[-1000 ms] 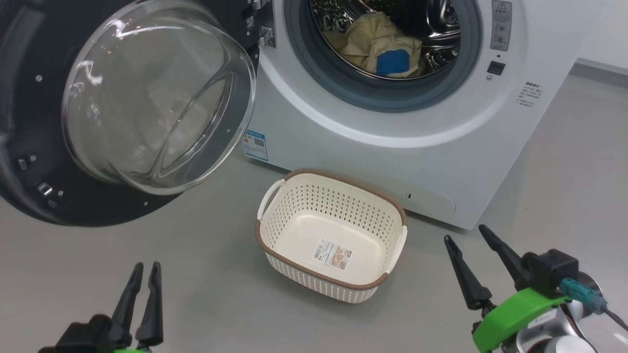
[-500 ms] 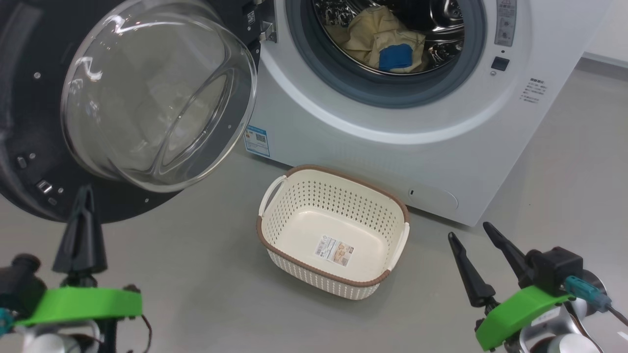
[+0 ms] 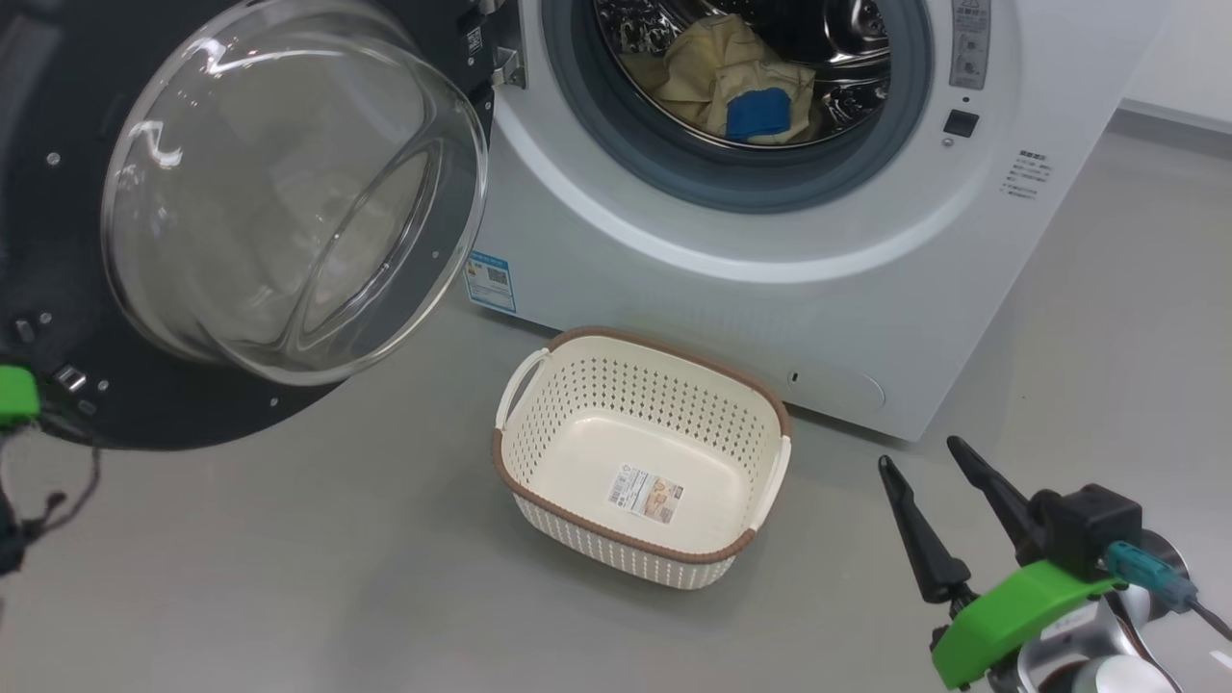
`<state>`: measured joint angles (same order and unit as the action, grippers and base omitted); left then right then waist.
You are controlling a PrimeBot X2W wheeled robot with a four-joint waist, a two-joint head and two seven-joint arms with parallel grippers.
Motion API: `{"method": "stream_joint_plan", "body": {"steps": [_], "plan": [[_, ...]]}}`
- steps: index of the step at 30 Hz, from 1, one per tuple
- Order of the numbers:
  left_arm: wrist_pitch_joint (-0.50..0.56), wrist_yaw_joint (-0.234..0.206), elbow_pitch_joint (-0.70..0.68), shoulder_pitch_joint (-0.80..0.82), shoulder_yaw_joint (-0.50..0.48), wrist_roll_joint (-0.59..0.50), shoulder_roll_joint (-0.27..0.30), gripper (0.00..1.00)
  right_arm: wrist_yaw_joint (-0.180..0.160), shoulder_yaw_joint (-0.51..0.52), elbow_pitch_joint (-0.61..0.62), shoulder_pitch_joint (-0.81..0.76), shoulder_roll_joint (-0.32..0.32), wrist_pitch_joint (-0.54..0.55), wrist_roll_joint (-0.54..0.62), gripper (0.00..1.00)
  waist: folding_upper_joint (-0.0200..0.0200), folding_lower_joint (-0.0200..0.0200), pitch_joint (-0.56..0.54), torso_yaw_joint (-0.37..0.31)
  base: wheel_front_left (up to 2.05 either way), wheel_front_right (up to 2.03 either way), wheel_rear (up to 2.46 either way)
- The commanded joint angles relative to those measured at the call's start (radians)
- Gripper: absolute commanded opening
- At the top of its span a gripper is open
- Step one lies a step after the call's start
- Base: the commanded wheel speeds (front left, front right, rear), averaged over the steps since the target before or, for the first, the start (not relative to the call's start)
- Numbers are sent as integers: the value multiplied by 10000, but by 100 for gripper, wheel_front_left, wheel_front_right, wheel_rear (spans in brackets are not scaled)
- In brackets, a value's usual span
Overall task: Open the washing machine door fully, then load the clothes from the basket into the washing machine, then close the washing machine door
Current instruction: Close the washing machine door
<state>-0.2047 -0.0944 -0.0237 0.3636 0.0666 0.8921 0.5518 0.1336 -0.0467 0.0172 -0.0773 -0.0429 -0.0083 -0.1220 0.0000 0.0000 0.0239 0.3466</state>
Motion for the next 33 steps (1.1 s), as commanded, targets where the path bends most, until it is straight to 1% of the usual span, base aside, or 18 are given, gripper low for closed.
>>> {"method": "stream_joint_plan", "body": {"steps": [1, 5, 8, 13, 17, 21, 24, 33], "plan": [[909, 893, 1234, 1559, -1203, 1771, 747, 0, -29, -284, 417, 390, -76, 42, -3, 100, 0, 0, 54, -206, 0, 0, 0], [1463, 1419, 2575, 2307, -1696, 2834, 966, 0, -29, -296, 449, 402, -87, 68, 4, 100, 0, 0, 119, -367, 0, 0, 0], [1951, 1689, 3489, 2773, -2085, 3778, 976, 0, -29, -325, 458, 397, -110, 78, -13, 100, 0, 0, 154, -481, 0, 0, 0], [3075, 1993, 4796, 3389, -2870, 5712, 823, 0, -29, -389, 503, 406, -187, 139, -33, 100, 0, 0, 253, -663, 0, 0, 0], [3779, 2102, 5633, 3696, -3468, 6877, 772, 0, -29, -425, 570, 460, -312, 212, -41, 100, 0, 0, 378, -810, 0, 0, 0], [4007, 2137, 6556, 3873, -3967, 7484, 824, 0, -29, -453, 684, 517, -396, 305, -44, 100, 0, 0, 537, -992, 0, 0, 0], [3959, 2156, 7106, 3989, -4218, 7695, 829, 0, -29, -445, 780, 551, -453, 396, -25, 100, 0, 0, 671, -1101, 0, 0, 0], [4209, 2213, 8087, 4281, -4237, 7781, 841, 0, -29, -451, 1025, 667, -582, 571, 5, 100, 0, 0, 1027, -1355, 0, 0, 0]]}}
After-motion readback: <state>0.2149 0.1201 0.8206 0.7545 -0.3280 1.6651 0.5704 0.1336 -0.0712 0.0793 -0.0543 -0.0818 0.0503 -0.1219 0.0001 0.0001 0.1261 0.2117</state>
